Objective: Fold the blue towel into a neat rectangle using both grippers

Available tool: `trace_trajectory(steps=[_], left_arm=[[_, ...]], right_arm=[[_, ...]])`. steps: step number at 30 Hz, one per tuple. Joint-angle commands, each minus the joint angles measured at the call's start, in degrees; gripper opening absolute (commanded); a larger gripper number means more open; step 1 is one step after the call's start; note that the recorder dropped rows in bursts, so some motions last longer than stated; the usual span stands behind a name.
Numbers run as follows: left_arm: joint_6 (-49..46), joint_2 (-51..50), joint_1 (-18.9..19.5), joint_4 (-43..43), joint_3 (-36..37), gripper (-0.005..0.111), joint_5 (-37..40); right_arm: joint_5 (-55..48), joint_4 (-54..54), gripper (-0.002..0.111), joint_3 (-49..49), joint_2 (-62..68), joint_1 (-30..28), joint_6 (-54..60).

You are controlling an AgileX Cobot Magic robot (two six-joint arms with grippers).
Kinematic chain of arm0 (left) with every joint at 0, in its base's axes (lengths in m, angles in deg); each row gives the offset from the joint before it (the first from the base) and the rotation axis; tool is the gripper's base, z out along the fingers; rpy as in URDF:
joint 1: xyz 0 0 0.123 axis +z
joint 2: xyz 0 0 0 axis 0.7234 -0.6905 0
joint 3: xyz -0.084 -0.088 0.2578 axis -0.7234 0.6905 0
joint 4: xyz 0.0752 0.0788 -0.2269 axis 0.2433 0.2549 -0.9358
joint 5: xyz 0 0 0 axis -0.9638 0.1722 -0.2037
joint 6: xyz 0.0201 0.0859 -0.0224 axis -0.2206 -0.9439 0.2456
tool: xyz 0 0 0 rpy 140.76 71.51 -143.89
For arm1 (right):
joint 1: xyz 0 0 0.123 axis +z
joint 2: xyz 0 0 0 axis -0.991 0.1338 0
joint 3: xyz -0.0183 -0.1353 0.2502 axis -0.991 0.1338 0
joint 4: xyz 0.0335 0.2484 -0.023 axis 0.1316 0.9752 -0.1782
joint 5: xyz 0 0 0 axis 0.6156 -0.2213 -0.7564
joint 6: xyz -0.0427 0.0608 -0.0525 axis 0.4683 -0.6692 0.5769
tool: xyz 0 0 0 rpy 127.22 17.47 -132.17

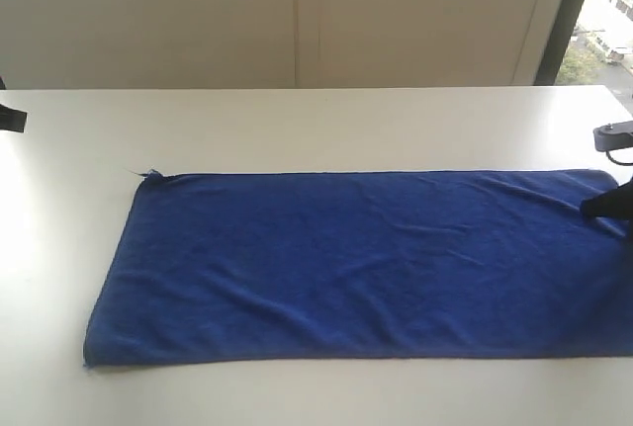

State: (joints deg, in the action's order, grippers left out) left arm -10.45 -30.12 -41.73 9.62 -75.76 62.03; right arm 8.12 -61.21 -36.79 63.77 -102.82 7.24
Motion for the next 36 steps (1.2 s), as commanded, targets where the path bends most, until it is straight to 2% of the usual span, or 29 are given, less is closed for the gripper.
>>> trace_trajectory(steps=[1, 8, 16, 25, 31, 36], left_arm=[[0.1, 0.6, -0.1, -0.8, 0.3, 0.0, 0.4], [0.1, 0.6, -0.1, -0.8, 0.3, 0.0, 0.5], [0.1, 0.6, -0.1, -0.8, 0.3, 0.0, 0.5], [0.2, 0.6, -0.1, -0.8, 0.3, 0.0, -0.1], [0.2, 0.6, -0.1, -0.8, 0.3, 0.0, -0.6], [0.2, 0.6, -0.1, -0.8, 0.3, 0.0, -0.6]], right_arm=[[-0.3, 5.9, 0.0, 0.2, -2.9, 2.5, 3.0], [-0.4, 9.7, 0.0, 0.2, -3.1, 11.8, 4.4], [-0.5, 18.4, 0.0, -2.2, -3.1, 28.2, 7.1], [1.3, 22.9, 0.0, -11.8, -1.8, 45.2, 8.7], [1.9, 23.8, 0.0, -19.8, 1.9, 52.7, 8.6], [1.7, 24.6, 0.0, -26.1, 6.4, 56.2, 8.3]])
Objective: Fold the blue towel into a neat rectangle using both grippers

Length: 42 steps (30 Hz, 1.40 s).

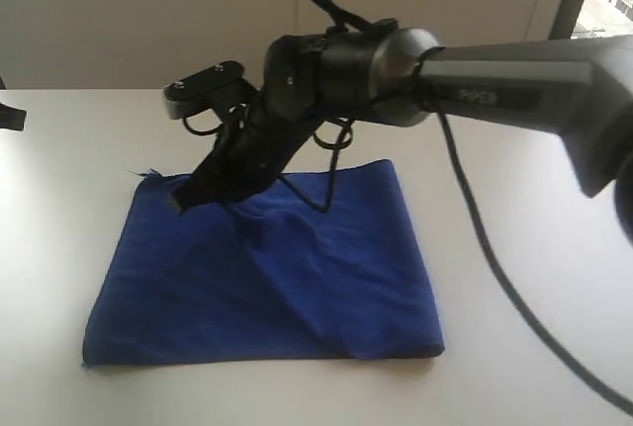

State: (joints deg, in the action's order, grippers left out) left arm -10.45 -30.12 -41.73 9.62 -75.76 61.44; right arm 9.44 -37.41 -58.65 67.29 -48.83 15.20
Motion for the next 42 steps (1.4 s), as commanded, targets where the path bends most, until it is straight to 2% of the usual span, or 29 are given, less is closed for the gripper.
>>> trace_trajectory(steps=[1, 11, 14, 18, 20, 23, 28, 35, 42], left_arm=[[0.2, 0.6, -0.1, -0.8, 0.3, 0.0, 0.0], [0.2, 0.6, -0.1, -0.8, 0.3, 0.0, 0.0], [0.1, 0.6, -0.1, -0.8, 0.3, 0.0, -0.1], [0.1, 0.6, -0.1, -0.8, 0.3, 0.0, -0.4], [0.1, 0.6, -0.1, -0.8, 0.3, 0.0, -0.4], [0.0, 0.6, -0.1, -0.8, 0.3, 0.0, -0.4], [0.0, 0.6, -0.1, -0.8, 0.3, 0.0, -0.3], [0.0, -0.9, -0.1, -0.8, 0.3, 0.0, 0.5], [0.0, -2.6, -0.1, -0.8, 0.3, 0.0, 1.2]], right_arm=[[0.3, 0.9, 0.0, -5.5, 3.9, 2.7, 0.3], [-0.5, 3.3, 0.001, -12.5, 9.9, 4.6, 0.3], [-0.3, 3.3, 0.016, -12.5, 10.0, 4.6, 0.3], [-0.7, 1.1, 0.058, -12.6, 8.5, 4.6, 0.6], [-1.2, -3.2, 0.068, -12.6, 6.9, 4.6, 0.6], [-2.7, -9.9, 0.065, -12.6, 5.1, 3.9, 0.2], [-9.9, -8.1, 0.062, -12.1, 5.5, -1.6, 3.5], [-20.2, 15.9, 0.061, -10.8, 9.7, -11.9, 20.8], [-21.8, 20.2, 0.06, -10.9, 12.5, -12.9, 24.2]])
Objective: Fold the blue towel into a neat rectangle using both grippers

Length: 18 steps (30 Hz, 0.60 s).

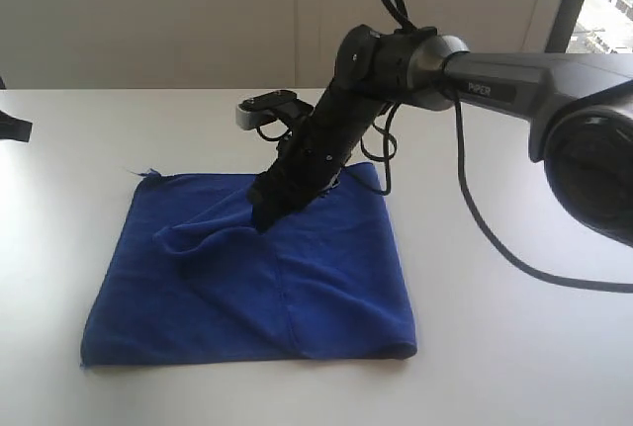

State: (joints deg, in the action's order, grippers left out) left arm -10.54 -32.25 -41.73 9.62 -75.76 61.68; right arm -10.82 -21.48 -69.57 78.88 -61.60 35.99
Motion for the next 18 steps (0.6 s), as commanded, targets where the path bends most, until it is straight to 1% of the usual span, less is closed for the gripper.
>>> trace_trajectory(steps=[1, 4, 12, 15, 18], left_arm=[[0.1, -0.4, -0.1, -0.8, 0.3, 0.0, 1.0], [0.1, -0.4, -0.1, -0.8, 0.3, 0.0, 1.0], [0.1, -0.4, -0.1, -0.8, 0.3, 0.0, 1.0], [0.1, -0.4, -0.1, -0.8, 0.3, 0.0, 1.0], [0.1, -0.4, -0.1, -0.8, 0.3, 0.0, 1.0]], right_arm=[[-1.8, 6.5, 0.059, 0.0, 1.4, -0.1, 4.6], [-1.4, 9.1, 0.056, 0.0, 2.1, -0.1, 5.6], [0.4, 9.1, 0.052, 0.0, 3.1, -0.1, 5.6], [3.5, 7.7, 0.049, 0.0, 3.1, -0.1, 5.8], [4.1, 7.7, 0.048, 0.0, 3.1, -0.1, 5.8]])
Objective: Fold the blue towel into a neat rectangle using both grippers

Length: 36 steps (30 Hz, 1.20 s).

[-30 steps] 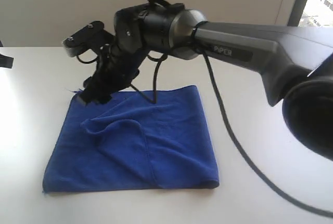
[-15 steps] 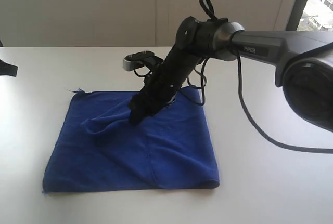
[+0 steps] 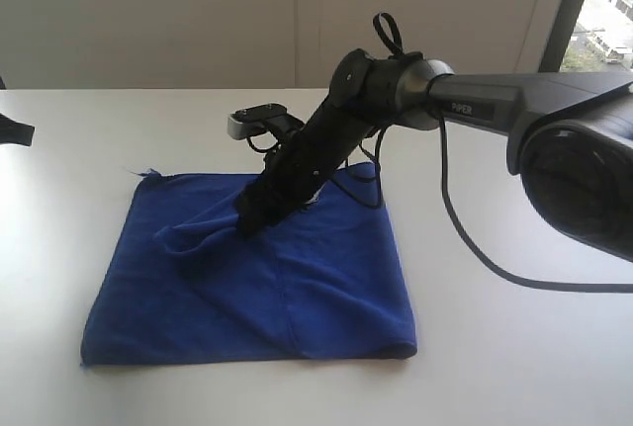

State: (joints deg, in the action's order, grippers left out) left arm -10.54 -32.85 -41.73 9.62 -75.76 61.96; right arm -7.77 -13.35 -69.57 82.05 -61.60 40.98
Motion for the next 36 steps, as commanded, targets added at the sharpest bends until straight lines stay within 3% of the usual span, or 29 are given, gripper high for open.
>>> trace_trajectory(steps=[1, 14, 28, 34, 36], left_arm=[[0.1, 0.2, -0.1, -0.8, 0.3, 0.0, 0.7], [0.1, 0.2, -0.1, -0.8, 0.3, 0.0, 0.7], [0.1, 0.2, -0.1, -0.8, 0.3, 0.0, 0.7], [0.1, 0.2, -0.1, -0.8, 0.3, 0.0, 0.7], [0.1, 0.2, -0.1, -0.8, 0.3, 0.0, 0.5]], right_arm=[[1.1, -0.4, 0.047, 0.0, -0.1, -0.1, 0.8], [-2.5, 2.4, 0.046, 0.0, 1.7, -0.1, 1.0], [-2.9, 6.2, 0.021, 0.0, 1.6, -0.1, 2.9], [-3.8, 5.6, 0.0, 0.0, -0.5, -0.1, 2.9], [-3.0, 2.7, 0.0, 0.0, -2.6, -0.2, 2.2]])
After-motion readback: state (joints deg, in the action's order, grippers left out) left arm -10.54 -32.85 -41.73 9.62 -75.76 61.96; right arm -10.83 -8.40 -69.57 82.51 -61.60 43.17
